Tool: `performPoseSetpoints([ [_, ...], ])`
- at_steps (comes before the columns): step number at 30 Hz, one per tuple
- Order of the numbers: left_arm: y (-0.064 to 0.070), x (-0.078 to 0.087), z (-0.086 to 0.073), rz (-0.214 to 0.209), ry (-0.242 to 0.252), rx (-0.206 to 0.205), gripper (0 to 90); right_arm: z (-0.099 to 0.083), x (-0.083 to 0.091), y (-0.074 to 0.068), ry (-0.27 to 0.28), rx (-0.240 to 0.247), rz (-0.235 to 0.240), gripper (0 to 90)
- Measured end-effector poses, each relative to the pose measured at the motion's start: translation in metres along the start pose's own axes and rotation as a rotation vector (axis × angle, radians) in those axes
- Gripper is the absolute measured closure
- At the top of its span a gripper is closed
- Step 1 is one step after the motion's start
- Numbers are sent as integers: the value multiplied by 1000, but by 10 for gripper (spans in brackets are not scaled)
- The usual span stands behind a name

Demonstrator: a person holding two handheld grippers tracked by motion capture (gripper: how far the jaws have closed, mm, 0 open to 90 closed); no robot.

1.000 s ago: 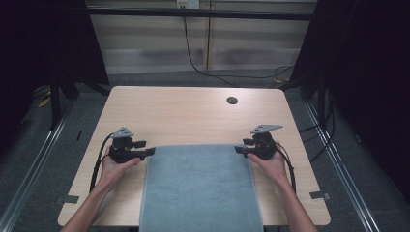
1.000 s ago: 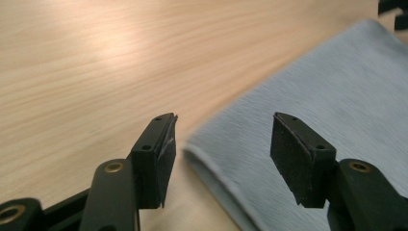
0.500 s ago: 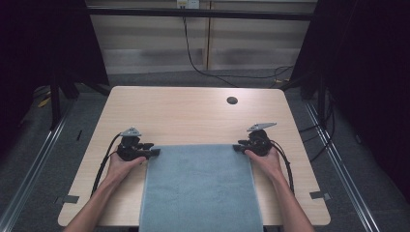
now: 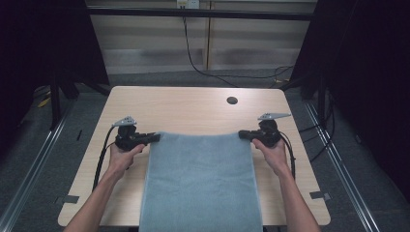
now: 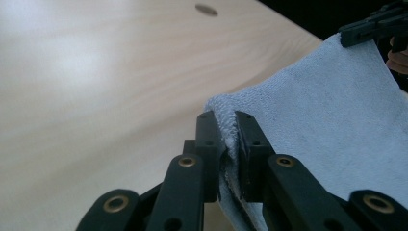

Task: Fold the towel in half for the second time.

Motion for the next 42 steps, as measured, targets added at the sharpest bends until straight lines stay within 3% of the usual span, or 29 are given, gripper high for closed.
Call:
performPoseSetpoints([
  [3, 1, 4, 24, -1, 54, -10, 817, 26, 13, 1, 62, 3, -4, 863],
  [7, 0, 8, 49, 17, 83, -25, 817, 47, 23, 4, 108, 8, -11, 864],
  [10, 0, 11, 63, 20, 104, -13, 817, 59, 29, 5, 132, 18, -18, 866],
  [13, 1, 13, 72, 32, 113, -29, 818, 71, 35, 4, 147, 30, -22, 870],
  [15, 7, 17, 78, 24, 144, -48, 817, 75, 40, 3, 158, 41, -29, 870],
  [21, 19, 25, 57, -9, 142, -78, 817, 64, 50, -7, 148, 66, -12, 870],
  [24, 27, 35, 51, -27, 154, -90, 816, 57, 60, -17, 173, 71, 15, 869],
  [26, 36, 42, 48, -73, 175, -92, 816, 53, 66, -23, 178, 78, 24, 869],
  [28, 42, 46, 44, -77, 174, -106, 816, 48, 73, -30, 181, 92, 30, 869],
  [32, 59, 52, 32, -96, 157, -139, 815, 35, 83, -45, 157, 124, 51, 868],
  [35, 64, 54, 26, -99, 155, -135, 815, 20, 88, -55, 126, 144, 50, 868],
  [36, 71, 55, 14, -117, 139, -136, 815, 12, 91, -60, 122, 141, 61, 868],
  [37, 71, 55, 14, -117, 139, -136, 815, 12, 91, -60, 122, 141, 61, 868],
  [38, 75, 56, 3, -119, 111, -141, 814, -4, 93, -66, 103, 148, 64, 867],
  [40, 79, 57, -10, -129, 76, -133, 812, -21, 94, -71, 72, 154, 75, 867],
  [41, 79, 57, -10, -129, 76, -133, 811, -29, 95, -74, 63, 154, 74, 866],
  [42, 83, 59, -24, -126, 42, -135, 809, -37, 96, -77, 59, 148, 79, 866],
])
Point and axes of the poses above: each handheld gripper's, and its own axes: x roughly backward along the jaws, z roughly out of its top, y roughly to its right, the point moved 6 cm from there along -x, roughly forward along the jaws, and after that the axes turned 1 degree about -x, right-handed, at the moved point
